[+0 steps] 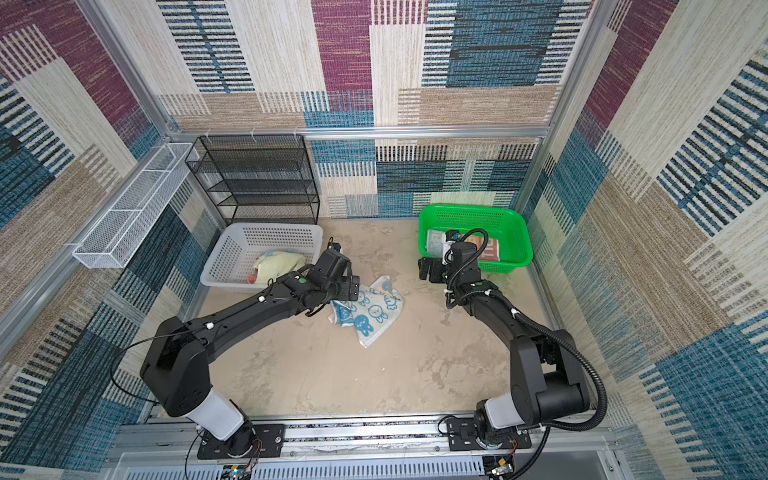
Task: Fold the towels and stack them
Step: 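Lift the bunny towel out of the white basket with the left gripper onto the table, then grasp a corner of the bunny towel with the left gripper and lift it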
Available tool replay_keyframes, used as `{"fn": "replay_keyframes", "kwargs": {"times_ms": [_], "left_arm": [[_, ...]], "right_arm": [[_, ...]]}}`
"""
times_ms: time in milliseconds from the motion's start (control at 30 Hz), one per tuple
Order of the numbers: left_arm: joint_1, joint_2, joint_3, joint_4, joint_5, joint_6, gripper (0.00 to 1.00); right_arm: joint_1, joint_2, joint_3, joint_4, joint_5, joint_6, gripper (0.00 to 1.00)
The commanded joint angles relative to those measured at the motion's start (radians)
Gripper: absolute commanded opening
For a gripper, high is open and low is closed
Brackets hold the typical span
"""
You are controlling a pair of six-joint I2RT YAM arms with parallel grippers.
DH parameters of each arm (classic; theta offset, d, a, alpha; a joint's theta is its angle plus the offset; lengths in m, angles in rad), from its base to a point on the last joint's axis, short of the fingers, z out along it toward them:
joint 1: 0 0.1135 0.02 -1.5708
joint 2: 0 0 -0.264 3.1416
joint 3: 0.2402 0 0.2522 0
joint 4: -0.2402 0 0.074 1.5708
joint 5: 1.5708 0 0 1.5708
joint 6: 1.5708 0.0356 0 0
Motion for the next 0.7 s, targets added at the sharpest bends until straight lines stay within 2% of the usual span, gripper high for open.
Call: {"fn": "replay_keyframes", "kwargs": {"times_ms": [0, 200, 400, 667], "left_arm": [[-0.039, -0.038, -0.034, -0.004, -0.029, 0.084, 0.96], [-0.126, -0.062, -0.12, 0.024, -0.015, 0.154, 0.93], [-0.199, -0.023, -0.155, 0.024, -0.006, 0.206, 0.87], [-0.262, 0.068, -0.136, 0.033, 0.072, 0.219, 0.71]], "right_arm": [[0.001, 0.01, 0.01, 0.01, -0.011, -0.004, 1.0], [0.002, 0.032, 0.024, -0.011, -0.008, -0.007, 1.0], [0.002, 0.037, 0.023, -0.006, 0.003, -0.012, 1.0], [0.002, 0.045, 0.011, 0.007, 0.009, -0.016, 1.0]]}}
